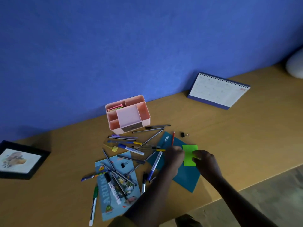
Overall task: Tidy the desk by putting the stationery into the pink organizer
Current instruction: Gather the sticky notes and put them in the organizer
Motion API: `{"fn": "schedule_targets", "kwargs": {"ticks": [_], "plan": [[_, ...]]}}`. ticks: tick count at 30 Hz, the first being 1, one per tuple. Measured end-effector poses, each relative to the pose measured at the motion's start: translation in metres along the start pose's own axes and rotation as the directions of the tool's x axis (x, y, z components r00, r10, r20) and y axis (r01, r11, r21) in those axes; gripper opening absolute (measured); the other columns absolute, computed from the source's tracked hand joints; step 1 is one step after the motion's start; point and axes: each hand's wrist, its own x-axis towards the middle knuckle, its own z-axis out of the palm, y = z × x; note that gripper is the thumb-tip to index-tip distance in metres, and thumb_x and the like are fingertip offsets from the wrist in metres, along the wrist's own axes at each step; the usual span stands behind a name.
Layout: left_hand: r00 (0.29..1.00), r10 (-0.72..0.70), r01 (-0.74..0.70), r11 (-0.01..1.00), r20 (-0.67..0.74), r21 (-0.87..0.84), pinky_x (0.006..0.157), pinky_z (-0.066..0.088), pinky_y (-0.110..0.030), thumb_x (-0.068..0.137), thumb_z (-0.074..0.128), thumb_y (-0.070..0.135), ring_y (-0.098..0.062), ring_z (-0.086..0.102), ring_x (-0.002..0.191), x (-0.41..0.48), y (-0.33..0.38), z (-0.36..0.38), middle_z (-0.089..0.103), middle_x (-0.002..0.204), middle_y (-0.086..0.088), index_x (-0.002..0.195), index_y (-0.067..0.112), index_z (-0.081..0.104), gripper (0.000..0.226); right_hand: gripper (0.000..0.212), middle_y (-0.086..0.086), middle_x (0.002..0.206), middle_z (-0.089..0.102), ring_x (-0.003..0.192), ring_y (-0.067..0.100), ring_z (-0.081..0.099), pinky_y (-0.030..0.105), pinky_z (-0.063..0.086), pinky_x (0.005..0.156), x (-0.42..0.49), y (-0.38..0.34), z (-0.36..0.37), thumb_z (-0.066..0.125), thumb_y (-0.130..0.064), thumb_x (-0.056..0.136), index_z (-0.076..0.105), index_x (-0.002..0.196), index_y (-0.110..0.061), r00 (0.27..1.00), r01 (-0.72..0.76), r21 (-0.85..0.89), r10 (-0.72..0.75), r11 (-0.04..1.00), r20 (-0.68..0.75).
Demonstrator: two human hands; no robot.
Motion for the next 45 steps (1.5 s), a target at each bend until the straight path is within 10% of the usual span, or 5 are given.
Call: {"fn": "schedule_targets", "kwargs": {"ticks": [14, 21, 32, 45], "plan": [[0.993, -0.097, 0.096, 0.995, -0.062, -0.018, 0.065, 0.058, -0.035, 0.098, 0.064, 0.007, -0.019, 0.066, 0.063, 0.017, 0.019, 0.029, 0.066, 0.077, -0.007, 0.075, 0.015, 0.06, 0.024, 0.045, 0.005, 0.136, 0.07, 0.111, 0.016, 0.066, 0.02, 0.049, 0.087, -0.006, 0.016, -0.004, 0.078, 0.002, 0.09, 0.072, 0.132, -0.011, 0.997, 0.054, -0.006, -0.054, 0.998, 0.053], [0.998, 0.04, -0.032, 0.982, -0.04, 0.184, 0.076, 0.053, -0.029, 0.097, 0.073, 0.021, -0.023, 0.074, 0.106, 0.013, 0.015, 0.04, 0.078, 0.116, -0.007, 0.126, 0.015, 0.077, 0.03, 0.04, 0.006, 0.123, 0.072, 0.103, 0.017, 0.067, 0.035, 0.061, 0.085, -0.008, 0.019, -0.008, 0.077, 0.007, 0.088, 0.073, 0.125, -0.008, 0.997, 0.076, 0.138, -0.08, 0.988, 0.021], [0.937, 0.344, -0.321, 0.914, -0.055, 0.25, 0.078, 0.062, -0.035, 0.098, 0.072, 0.028, -0.014, 0.076, 0.097, -0.013, 0.007, 0.039, 0.081, 0.111, 0.0, 0.123, 0.02, 0.08, 0.027, 0.019, 0.002, 0.097, 0.08, 0.092, 0.021, 0.079, 0.043, 0.066, 0.08, -0.007, -0.021, -0.054, 0.059, -0.027, 0.109, 0.077, 0.106, -0.021, 0.986, -0.155, 0.632, 0.155, 0.759, 0.056], [0.711, 0.654, -0.612, 0.757, -0.26, 0.231, 0.075, 0.06, -0.038, 0.091, 0.074, 0.027, -0.01, 0.07, 0.088, -0.029, 0.024, -0.032, 0.076, 0.101, 0.004, 0.109, 0.022, 0.078, 0.019, 0.023, -0.011, 0.095, 0.079, 0.078, 0.003, 0.075, 0.042, 0.064, 0.067, 0.013, -0.086, -0.075, 0.074, -0.004, 0.096, 0.08, 0.112, -0.019, 0.919, 0.384, 0.173, -0.357, 0.907, -0.168]]}}
